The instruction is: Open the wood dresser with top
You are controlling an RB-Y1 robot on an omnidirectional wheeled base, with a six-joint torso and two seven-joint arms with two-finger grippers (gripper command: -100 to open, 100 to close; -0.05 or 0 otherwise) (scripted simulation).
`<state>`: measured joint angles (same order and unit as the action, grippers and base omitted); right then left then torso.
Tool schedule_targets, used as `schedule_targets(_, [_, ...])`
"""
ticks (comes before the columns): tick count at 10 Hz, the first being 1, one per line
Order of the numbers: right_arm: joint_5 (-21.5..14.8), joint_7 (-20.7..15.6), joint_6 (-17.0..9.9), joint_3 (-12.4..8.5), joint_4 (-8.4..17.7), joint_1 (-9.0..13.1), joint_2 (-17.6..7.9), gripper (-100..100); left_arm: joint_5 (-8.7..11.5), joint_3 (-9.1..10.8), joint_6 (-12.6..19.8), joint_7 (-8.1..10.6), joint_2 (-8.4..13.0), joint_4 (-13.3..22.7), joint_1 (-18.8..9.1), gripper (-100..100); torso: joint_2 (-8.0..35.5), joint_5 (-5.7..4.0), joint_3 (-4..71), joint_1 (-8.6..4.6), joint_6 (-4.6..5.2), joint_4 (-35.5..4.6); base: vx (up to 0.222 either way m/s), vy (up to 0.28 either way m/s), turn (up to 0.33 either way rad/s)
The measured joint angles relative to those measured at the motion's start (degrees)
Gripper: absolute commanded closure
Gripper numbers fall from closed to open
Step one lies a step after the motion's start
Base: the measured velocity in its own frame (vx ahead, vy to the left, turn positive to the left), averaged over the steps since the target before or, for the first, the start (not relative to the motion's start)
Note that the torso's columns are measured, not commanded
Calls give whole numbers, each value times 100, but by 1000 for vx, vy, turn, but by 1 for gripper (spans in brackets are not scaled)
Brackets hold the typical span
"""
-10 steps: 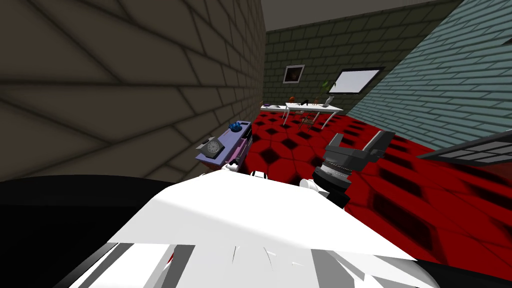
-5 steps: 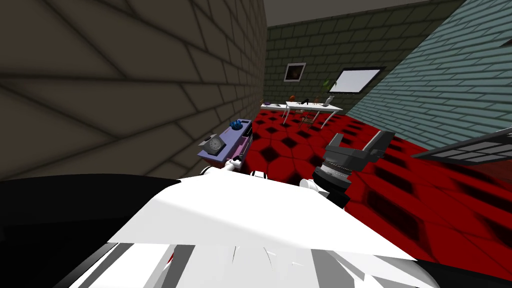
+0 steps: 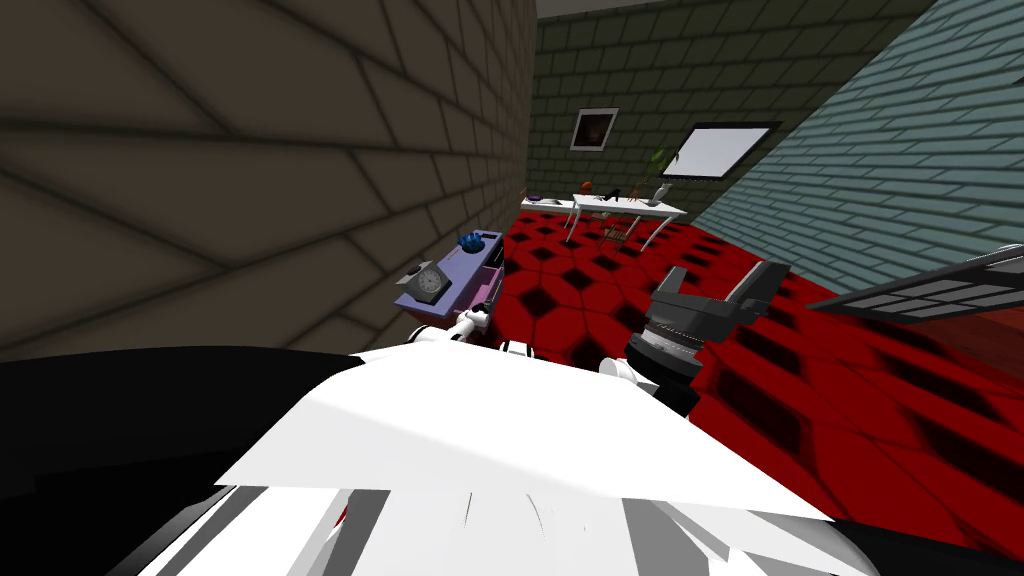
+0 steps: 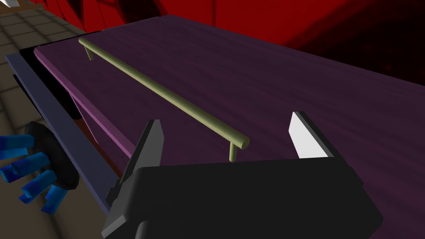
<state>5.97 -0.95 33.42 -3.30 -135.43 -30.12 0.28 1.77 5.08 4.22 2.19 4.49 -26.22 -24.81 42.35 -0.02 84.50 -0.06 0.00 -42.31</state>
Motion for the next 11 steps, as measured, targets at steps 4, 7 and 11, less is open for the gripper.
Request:
schedule_targets(4, [0, 0, 0, 0, 0, 0, 0, 0, 4, 46, 244, -9, 44, 21, -252, -100, -20, 2, 15, 6, -1, 7, -39, -3, 7])
schedule_targets(7, [0, 0, 0, 0, 0, 0, 0, 0, 20, 57, 490, -5, 84, -79, -404, -100, -7, 2, 6, 7, -1, 3, -44, -5, 8])
schedule_targets(11, [0, 0, 0, 0, 0, -1, 0, 0, 99, 14, 632, -17, 135, -145, -493, 0, -15, 2, 12, 7, -1, 6, -9, -1, 1])
